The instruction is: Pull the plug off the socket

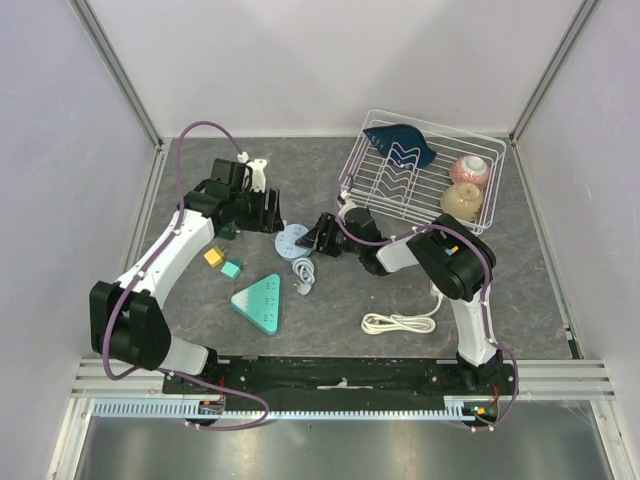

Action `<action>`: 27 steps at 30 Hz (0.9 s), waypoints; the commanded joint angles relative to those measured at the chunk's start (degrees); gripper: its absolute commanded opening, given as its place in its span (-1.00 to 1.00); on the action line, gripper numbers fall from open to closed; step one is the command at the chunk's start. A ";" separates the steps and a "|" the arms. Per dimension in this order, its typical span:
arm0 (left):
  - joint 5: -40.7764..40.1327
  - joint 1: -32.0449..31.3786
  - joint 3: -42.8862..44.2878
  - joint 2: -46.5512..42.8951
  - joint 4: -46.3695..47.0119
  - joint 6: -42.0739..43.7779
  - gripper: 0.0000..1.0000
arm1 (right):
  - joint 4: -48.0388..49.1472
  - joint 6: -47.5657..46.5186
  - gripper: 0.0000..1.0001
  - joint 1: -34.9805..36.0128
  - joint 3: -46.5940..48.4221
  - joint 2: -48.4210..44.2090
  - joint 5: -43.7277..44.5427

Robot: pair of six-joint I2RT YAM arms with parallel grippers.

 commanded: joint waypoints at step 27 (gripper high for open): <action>3.44 1.04 12.99 23.17 32.36 -9.20 -0.96 | -47.66 -12.43 0.96 -0.33 -1.58 -46.24 26.00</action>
